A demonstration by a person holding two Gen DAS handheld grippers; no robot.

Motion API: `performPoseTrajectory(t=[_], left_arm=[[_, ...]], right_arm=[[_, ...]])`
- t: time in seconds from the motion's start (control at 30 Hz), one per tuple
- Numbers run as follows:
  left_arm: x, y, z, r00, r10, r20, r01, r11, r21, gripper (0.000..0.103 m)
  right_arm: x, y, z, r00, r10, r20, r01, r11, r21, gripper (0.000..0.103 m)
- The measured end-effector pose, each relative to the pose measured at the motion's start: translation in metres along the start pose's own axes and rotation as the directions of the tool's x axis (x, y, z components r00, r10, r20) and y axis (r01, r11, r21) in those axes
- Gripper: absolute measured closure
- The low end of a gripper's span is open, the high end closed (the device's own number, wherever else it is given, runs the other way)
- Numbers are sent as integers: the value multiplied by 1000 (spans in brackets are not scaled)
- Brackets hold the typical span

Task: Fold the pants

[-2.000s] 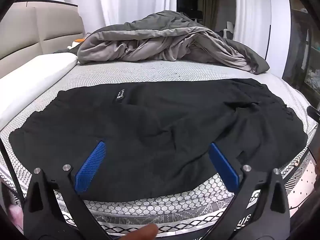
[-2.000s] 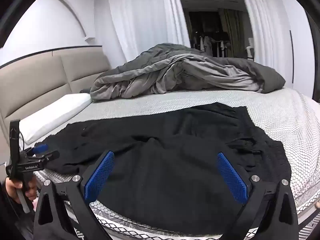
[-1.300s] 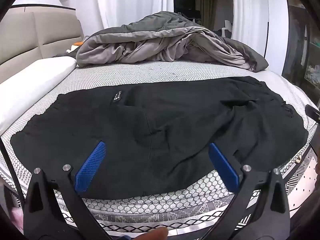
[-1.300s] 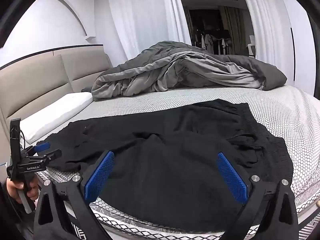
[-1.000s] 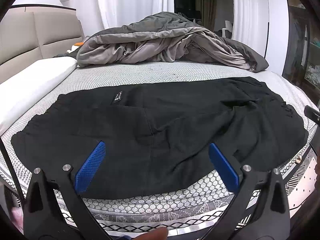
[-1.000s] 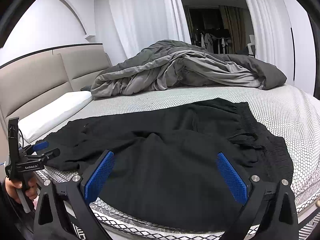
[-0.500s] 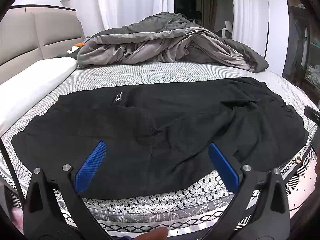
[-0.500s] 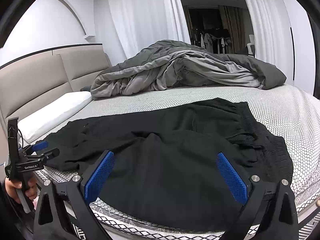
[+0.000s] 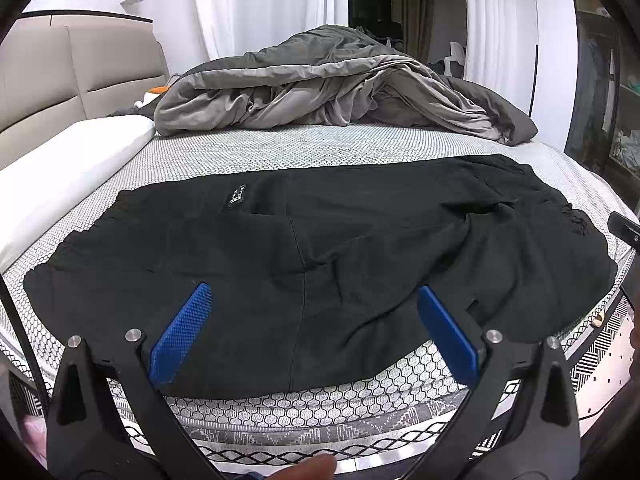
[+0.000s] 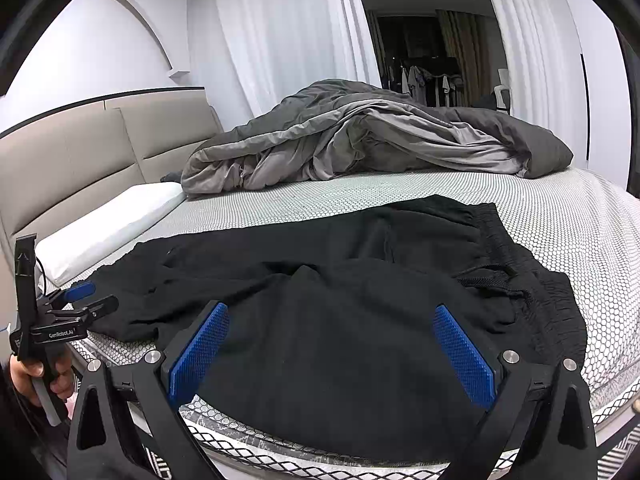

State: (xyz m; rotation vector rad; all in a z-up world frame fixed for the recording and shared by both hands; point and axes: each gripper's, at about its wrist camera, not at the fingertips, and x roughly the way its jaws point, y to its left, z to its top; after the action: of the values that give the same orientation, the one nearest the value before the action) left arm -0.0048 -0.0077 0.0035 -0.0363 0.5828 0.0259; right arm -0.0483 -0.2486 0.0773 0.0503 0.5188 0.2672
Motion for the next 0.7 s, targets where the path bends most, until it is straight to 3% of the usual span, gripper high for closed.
performPoseTrajectory(t=[0.7], left_arm=[[0, -1, -1, 1000, 2, 1, -2, 1000, -2, 1]], right_arm=[[1, 0, 0, 1000, 0, -1, 0, 1000, 1, 0]])
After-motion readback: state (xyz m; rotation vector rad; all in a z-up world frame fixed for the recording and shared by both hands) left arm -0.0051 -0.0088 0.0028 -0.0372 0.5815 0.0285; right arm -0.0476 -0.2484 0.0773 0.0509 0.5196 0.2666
